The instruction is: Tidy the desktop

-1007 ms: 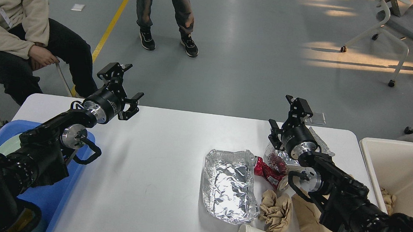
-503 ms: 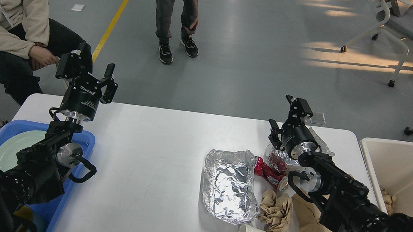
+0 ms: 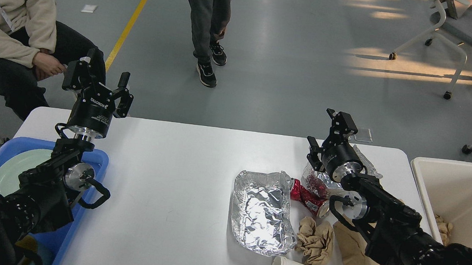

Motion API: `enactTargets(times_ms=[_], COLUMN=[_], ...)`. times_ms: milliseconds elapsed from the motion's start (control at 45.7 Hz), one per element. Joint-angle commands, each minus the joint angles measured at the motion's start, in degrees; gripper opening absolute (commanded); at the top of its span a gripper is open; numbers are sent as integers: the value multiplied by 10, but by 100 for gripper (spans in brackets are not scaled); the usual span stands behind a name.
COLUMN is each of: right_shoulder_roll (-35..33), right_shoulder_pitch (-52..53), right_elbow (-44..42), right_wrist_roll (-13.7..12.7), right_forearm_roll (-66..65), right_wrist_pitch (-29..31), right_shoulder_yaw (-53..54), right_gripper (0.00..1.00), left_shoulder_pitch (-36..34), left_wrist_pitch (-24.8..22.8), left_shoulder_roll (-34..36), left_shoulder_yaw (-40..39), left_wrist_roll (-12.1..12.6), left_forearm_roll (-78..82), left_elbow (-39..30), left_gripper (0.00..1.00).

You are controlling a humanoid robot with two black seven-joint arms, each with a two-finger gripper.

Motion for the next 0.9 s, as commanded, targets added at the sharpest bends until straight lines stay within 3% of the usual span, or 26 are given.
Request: enactTargets(times_ms=[0,876], right_shoulder_roll=[0,0], right_shoulder_pitch=[-1,0], right_elbow=[0,0], right_wrist_roll=[0,0], right_forearm_roll=[0,0], right_wrist_pitch=[0,0], right_shoulder_yaw=[0,0], right_gripper=[100,100], left_shoulder_pitch=[0,0], left_wrist_pitch=[0,0], left_shoulder_roll=[0,0], left_shoulder_yaw=[0,0], left_wrist_roll=[1,1], left_forearm_roll=[0,0], left_elbow=[0,1], left_gripper=[96,96])
